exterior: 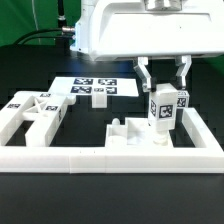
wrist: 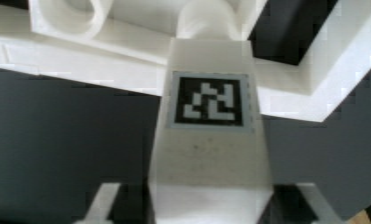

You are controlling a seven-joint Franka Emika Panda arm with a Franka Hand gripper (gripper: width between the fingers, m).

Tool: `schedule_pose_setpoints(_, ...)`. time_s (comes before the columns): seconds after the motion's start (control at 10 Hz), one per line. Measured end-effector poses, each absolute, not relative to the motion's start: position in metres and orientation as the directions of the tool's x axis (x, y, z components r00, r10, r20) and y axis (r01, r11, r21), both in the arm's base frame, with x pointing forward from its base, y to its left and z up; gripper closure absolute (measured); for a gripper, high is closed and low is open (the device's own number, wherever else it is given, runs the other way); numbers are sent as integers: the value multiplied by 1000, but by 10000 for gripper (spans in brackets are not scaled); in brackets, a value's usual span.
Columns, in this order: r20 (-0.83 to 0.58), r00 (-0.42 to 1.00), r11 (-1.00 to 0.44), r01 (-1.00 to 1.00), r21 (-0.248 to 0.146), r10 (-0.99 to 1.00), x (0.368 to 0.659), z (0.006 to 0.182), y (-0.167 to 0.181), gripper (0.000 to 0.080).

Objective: Assemble chair

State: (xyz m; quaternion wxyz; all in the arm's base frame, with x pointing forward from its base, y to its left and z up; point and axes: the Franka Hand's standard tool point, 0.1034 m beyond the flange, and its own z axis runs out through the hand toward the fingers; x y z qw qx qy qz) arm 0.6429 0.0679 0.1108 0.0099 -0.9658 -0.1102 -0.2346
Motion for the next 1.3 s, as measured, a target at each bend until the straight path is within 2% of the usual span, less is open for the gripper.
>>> schedule_pose_setpoints(0.7,458,863,-974,224,35,215,641,96,73,518)
schedule_pose_setpoints(0.8,473,853,-973,227,45,221,640,94,72,518)
schedule_pose_setpoints(1.1,490,843,-972,227,52,223,642,94,71,509)
schedule_pose_setpoints(1.2,491,842,-973,227,52,223,642,95,71,327)
schedule_pose_setpoints(1.3,492,842,-973,226,52,223,643,95,71,193)
